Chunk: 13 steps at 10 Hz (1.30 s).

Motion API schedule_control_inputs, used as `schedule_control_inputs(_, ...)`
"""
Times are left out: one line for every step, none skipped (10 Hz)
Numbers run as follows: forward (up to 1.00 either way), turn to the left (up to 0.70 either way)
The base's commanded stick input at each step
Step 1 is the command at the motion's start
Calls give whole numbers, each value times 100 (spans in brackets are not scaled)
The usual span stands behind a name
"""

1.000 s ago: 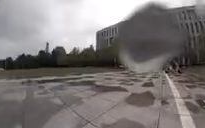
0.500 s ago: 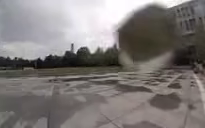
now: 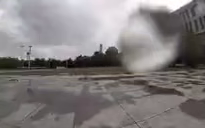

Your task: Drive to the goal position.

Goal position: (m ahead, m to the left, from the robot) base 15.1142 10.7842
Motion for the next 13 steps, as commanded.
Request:
schedule_control_inputs(0,70)
schedule_control_inputs(0,70)
schedule_control_inputs(0,70)
schedule_control_inputs(0,70)
schedule_control_inputs(5,10)
schedule_control_inputs(5,10)
schedule_control_inputs(5,10)
schedule_control_inputs(6,11)
schedule_control_inputs(6,12)
schedule_control_inputs(8,15)
schedule_control_inputs(17,34)
schedule_control_inputs(33,12)
schedule_control_inputs(67,0)
